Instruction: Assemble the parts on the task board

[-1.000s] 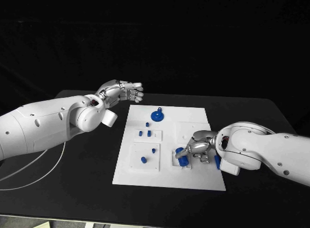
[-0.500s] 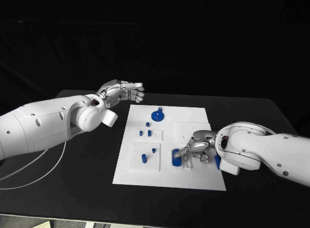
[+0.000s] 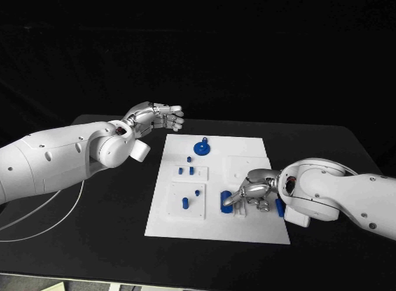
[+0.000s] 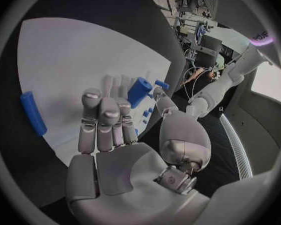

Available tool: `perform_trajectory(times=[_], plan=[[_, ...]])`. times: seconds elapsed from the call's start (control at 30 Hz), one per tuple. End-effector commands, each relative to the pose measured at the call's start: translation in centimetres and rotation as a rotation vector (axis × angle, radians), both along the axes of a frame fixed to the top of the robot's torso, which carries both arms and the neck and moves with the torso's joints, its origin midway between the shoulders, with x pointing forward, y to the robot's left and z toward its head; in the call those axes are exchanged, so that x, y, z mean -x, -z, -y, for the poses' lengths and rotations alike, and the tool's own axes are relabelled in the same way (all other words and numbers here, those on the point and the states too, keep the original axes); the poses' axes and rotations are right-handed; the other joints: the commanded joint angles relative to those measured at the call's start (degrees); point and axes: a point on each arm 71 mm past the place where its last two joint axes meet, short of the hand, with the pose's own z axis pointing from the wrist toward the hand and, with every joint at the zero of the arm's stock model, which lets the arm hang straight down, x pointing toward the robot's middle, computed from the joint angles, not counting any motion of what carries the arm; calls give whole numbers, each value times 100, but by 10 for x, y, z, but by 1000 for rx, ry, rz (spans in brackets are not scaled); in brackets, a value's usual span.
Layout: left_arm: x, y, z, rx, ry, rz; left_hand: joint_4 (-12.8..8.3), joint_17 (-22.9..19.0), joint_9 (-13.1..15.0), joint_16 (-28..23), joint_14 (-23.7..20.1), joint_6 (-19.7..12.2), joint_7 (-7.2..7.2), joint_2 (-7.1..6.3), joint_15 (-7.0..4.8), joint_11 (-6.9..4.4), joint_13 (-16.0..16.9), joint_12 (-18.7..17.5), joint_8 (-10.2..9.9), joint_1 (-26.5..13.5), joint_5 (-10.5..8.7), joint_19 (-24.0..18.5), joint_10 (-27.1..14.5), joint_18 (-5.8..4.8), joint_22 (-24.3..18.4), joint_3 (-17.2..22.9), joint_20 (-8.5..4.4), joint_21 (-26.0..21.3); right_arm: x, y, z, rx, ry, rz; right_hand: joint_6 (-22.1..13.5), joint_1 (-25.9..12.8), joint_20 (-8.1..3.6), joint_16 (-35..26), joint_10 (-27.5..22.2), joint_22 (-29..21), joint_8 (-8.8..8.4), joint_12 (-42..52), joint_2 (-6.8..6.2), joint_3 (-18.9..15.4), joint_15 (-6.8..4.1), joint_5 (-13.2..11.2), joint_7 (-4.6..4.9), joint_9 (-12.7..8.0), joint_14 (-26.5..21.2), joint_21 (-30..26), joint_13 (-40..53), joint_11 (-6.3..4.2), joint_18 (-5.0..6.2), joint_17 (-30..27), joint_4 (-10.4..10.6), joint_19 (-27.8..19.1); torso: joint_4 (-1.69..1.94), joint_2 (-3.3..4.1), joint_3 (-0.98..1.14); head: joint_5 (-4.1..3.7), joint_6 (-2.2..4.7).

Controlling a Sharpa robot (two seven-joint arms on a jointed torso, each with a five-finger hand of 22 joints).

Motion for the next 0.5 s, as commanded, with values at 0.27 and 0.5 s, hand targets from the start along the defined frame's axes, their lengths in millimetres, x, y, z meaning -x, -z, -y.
perform_trajectory(times=[0.27, 0.5], plan=[[0, -1, 2, 7, 16, 2, -39, 11, -9, -19, -3, -46, -8, -14, 19, 30, -6, -25, 12, 3, -32, 24, -16, 45, 10, 5, 9, -32, 6, 2, 2, -3, -49, -30, 13, 58, -31, -40, 22, -13, -13, -35, 36, 4, -28, 11, -4, -19, 24, -12, 12, -9, 337, -9, -124, 26, -3, 0, 0, -7, 15], [0, -1, 2, 7, 18, 1, -40, 13, -10, -20, -3, -46, -8, -8, 19, 30, -6, -25, 12, 3, -32, 25, -15, 44, 11, 5, 9, -33, 4, 3, 3, 13, -45, -27, 44, 235, -14, -43, 59, -36, -18, -53, 364, 434, -20, -71, 4, -30, 47, -13, 17, -11, 337, -16, 86, 79, -1, 0, -3, -13, 8]])
